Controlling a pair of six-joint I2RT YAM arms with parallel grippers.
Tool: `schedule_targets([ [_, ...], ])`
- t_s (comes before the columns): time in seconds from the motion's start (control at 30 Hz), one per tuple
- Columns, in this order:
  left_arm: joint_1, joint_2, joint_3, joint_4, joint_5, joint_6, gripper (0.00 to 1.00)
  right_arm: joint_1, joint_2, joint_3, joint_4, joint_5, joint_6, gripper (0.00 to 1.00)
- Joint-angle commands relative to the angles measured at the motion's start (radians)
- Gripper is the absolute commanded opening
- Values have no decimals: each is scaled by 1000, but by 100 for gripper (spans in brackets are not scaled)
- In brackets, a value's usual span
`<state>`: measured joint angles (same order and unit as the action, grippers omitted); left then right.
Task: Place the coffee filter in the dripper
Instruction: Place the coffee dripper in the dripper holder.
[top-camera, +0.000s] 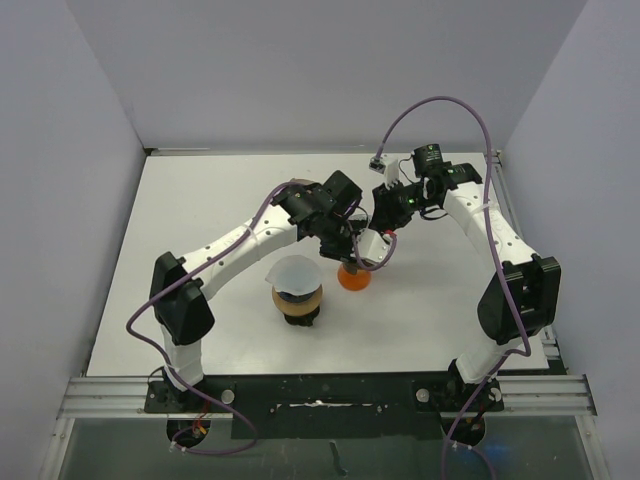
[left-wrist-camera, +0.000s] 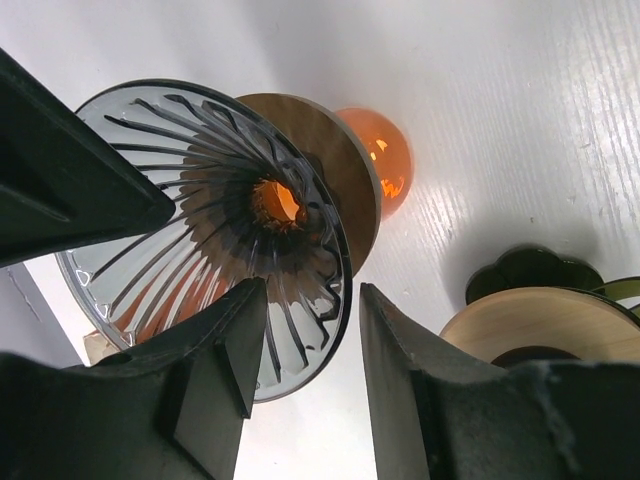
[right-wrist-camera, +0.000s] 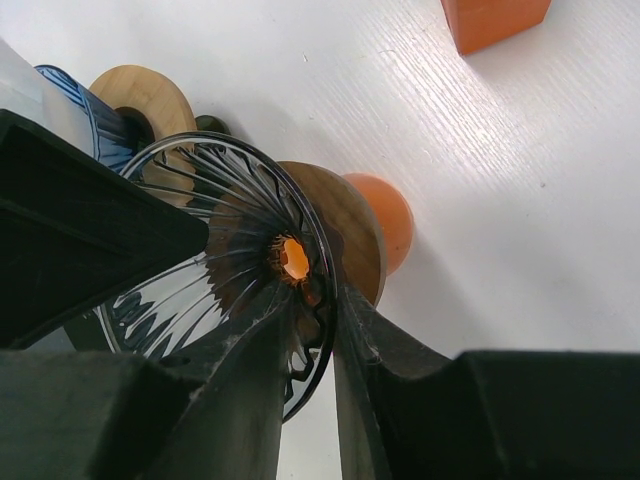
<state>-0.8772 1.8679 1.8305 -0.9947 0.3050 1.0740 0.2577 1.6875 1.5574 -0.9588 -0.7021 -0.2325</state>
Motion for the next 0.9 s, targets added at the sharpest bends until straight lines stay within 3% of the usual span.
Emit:
schedule_targets([
  [0.0,-1,19,55,17,9,-6,40,11,-51,26,-4,-8,-16,24],
  [0.2,-5,35,81,15,21,-7,40,10,-56,23,-3,-4,-18,25],
  [0.87,-8,37,63,-5,27,4,20,10,-64,-16,13,7,-24,19],
])
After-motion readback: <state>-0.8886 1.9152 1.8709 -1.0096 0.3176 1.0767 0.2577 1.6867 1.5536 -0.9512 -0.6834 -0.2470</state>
